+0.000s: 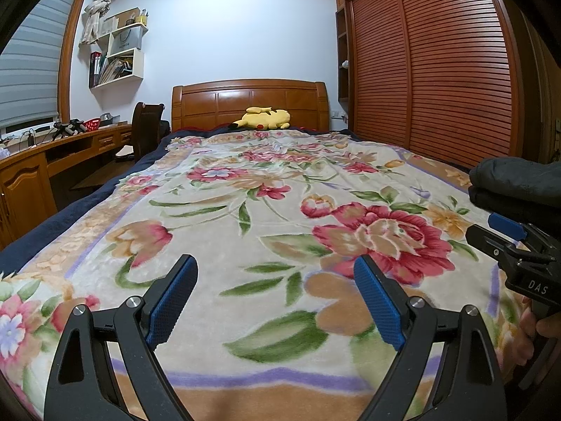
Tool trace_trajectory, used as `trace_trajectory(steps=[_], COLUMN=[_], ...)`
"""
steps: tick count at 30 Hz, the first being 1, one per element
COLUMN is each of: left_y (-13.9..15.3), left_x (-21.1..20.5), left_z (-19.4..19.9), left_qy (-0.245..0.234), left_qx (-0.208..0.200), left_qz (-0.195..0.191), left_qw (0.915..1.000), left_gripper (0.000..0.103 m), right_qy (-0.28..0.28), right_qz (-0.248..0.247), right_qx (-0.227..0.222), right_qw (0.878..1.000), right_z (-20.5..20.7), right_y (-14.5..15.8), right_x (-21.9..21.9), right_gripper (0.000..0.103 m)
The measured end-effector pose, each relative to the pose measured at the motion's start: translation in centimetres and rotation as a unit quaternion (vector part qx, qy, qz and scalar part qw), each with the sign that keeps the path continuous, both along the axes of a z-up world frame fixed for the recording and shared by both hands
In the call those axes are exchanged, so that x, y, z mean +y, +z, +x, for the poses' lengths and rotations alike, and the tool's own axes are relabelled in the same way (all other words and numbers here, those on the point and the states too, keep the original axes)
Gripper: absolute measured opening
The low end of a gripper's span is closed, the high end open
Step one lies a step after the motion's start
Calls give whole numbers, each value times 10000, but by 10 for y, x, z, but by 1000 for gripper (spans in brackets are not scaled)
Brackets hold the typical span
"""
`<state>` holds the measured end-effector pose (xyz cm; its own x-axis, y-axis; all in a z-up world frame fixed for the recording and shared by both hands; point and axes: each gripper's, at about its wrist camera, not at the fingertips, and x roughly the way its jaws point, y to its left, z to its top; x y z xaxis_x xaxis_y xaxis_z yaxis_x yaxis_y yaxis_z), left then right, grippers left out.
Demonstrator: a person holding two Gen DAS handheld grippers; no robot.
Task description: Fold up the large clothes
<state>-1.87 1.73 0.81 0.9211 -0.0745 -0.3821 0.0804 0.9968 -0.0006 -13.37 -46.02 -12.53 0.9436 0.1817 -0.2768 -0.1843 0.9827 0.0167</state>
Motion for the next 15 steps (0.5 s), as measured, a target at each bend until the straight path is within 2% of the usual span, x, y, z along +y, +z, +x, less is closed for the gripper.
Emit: trace_trajectory(steps=[15], left_y=[-1], left_x=[0], left_z=[0], left_qy=[0], left_qx=[-2], left_qz=[5], left_qw=[10000], left_gripper=[91], right_qy=[-1], right_qz=[3], right_qx=[1], right_qw=[10000], right_z=[0], right_y=[0], right_x=[0], right_gripper=[84])
